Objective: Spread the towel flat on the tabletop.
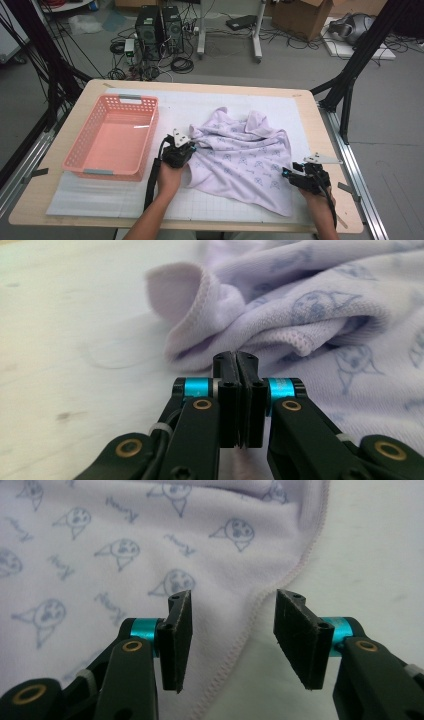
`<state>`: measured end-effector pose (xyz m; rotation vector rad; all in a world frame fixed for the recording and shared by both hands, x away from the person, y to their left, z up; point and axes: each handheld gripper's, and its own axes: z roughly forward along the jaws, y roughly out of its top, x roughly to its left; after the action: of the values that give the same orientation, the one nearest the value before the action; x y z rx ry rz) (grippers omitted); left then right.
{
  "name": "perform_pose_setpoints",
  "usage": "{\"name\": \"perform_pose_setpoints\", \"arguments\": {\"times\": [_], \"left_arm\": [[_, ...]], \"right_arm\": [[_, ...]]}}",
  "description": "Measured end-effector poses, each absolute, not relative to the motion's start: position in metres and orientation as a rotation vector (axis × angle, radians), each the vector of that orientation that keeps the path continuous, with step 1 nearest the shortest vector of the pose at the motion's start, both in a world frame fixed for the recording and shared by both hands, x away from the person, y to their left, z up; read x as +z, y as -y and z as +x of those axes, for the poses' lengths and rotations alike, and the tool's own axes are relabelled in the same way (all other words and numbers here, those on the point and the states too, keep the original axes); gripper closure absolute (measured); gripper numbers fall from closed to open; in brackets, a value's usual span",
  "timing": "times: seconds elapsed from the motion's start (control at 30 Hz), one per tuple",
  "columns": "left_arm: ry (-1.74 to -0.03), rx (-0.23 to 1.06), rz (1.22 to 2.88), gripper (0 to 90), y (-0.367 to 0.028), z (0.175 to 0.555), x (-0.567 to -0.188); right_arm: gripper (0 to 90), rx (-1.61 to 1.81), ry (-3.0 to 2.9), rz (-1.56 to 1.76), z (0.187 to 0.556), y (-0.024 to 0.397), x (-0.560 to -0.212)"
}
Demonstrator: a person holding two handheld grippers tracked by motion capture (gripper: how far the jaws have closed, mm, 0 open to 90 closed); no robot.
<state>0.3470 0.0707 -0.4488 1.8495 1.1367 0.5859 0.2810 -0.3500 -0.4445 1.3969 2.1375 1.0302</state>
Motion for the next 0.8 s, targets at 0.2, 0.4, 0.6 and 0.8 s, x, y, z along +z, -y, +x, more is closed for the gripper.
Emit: {"name": "perform_pose_setpoints", "arguments": {"times": [0.2,0.4,0.6,0.8], "left_arm": [[-1.140,0.575,1.857,87.8,-0.073,0.352,-0.449],[-1.130,0.570,1.850,88.0,-0.074,0.354,-0.449],[-1.119,0.528,1.835,75.9,-0.077,0.352,-0.448],[-1.036,0.433,1.838,46.8,-0.081,0.331,-0.442]], "right_arm": [[85.2,0.997,-2.221,1.301,0.295,0.333,-0.446],[86.6,0.939,-2.069,1.375,0.328,0.343,-0.448],[75.8,0.952,-2.013,1.423,0.335,0.344,-0.447],[58.9,1.024,-1.974,1.427,0.310,0.347,-0.437]]}}
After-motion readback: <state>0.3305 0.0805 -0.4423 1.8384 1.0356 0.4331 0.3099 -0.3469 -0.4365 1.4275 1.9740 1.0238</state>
